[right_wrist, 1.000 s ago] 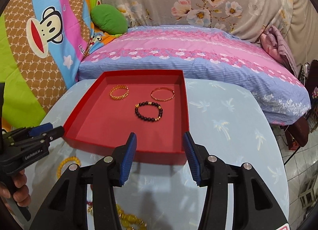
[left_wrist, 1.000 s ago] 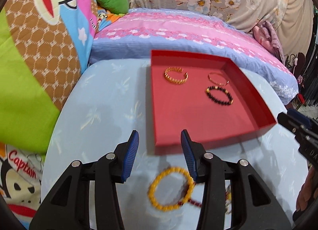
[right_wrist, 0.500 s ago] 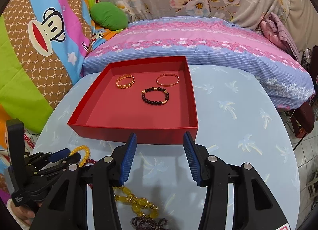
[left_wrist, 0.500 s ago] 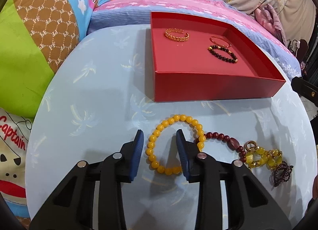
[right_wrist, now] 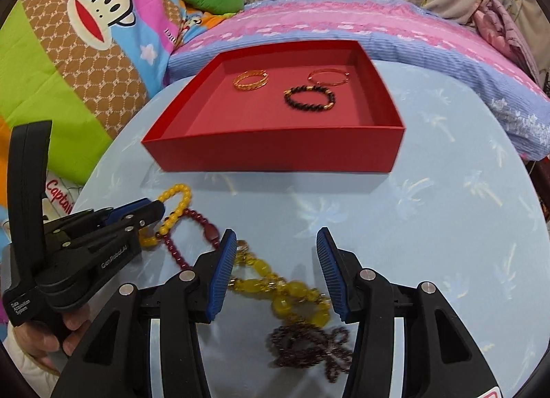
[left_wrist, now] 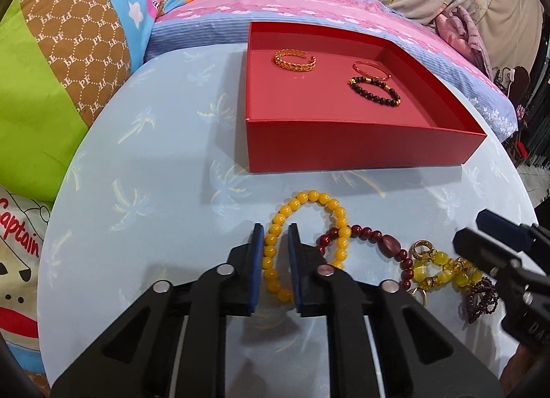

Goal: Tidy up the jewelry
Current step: 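Close left gripper on the yellow bead bracelet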

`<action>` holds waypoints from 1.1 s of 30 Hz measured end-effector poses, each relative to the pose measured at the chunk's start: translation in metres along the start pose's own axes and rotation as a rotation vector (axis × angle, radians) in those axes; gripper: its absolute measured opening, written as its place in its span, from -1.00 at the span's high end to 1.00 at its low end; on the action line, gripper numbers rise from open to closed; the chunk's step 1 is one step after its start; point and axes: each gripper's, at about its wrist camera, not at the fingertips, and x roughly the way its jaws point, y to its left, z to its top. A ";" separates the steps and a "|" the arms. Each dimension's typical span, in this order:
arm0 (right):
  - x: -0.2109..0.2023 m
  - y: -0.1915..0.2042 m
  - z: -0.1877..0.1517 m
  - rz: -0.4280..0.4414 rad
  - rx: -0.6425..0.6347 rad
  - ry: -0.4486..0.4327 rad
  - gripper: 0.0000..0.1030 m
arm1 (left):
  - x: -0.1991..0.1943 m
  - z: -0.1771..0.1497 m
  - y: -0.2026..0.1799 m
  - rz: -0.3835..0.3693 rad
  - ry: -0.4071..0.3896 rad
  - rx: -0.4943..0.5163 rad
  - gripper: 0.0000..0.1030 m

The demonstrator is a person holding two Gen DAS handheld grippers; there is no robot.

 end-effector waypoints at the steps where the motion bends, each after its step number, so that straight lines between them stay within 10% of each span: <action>1: 0.002 0.004 -0.001 0.006 -0.009 0.003 0.07 | 0.000 0.000 0.001 -0.003 0.002 -0.004 0.83; 14: 0.015 0.039 0.003 0.039 -0.083 0.013 0.12 | -0.004 0.000 0.016 0.003 0.002 -0.043 0.86; 33: -0.005 -0.010 -0.027 -0.006 0.006 0.043 0.25 | -0.005 -0.007 0.005 -0.025 0.006 -0.038 0.86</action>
